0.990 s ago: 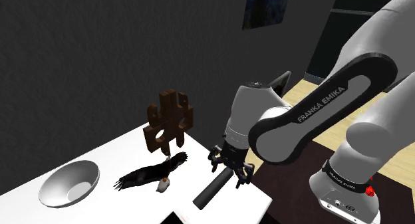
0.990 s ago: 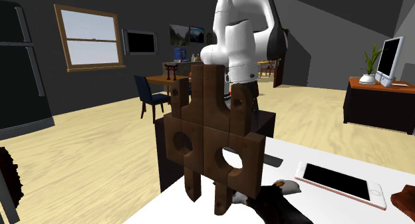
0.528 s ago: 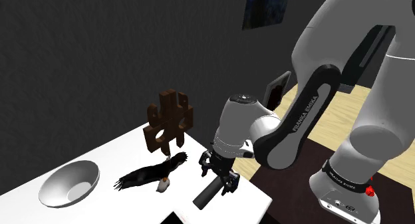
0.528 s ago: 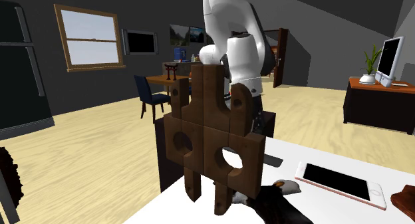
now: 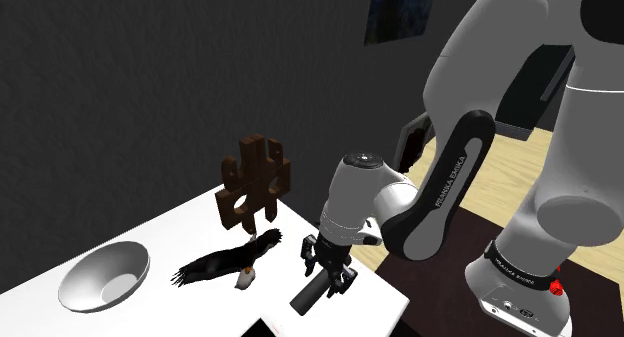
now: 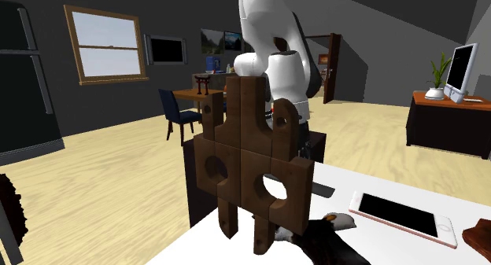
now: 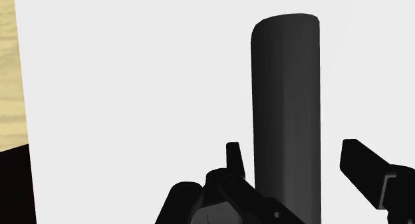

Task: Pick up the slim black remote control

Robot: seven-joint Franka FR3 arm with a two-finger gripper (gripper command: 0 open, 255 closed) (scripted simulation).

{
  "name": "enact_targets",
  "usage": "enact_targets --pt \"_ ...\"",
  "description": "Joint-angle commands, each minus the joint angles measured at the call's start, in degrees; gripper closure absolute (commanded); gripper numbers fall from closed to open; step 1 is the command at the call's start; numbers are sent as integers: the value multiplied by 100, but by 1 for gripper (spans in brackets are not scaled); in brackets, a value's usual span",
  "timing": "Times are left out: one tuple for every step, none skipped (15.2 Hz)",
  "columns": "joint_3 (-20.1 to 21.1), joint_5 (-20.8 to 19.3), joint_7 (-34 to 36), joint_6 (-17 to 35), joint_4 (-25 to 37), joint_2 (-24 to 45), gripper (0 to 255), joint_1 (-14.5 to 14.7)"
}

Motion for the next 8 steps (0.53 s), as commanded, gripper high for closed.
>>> enact_targets --pt "-22 -7 6 13 2 28 255 12" --pt "-8 0 -3 12 -4 23 255 -3" --pt "-20 -7 2 15 -1 28 255 7" --pt "-15 -4 -4 18 -7 26 255 -2" --pt "-29 -12 1 21 -3 32 255 10" --pt "-18 -5 -1 20 -8 26 255 2" --pt "-21 -7 16 11 3 25 255 22" --pt "207 121 -70 -70 -14 -62 255 -177"
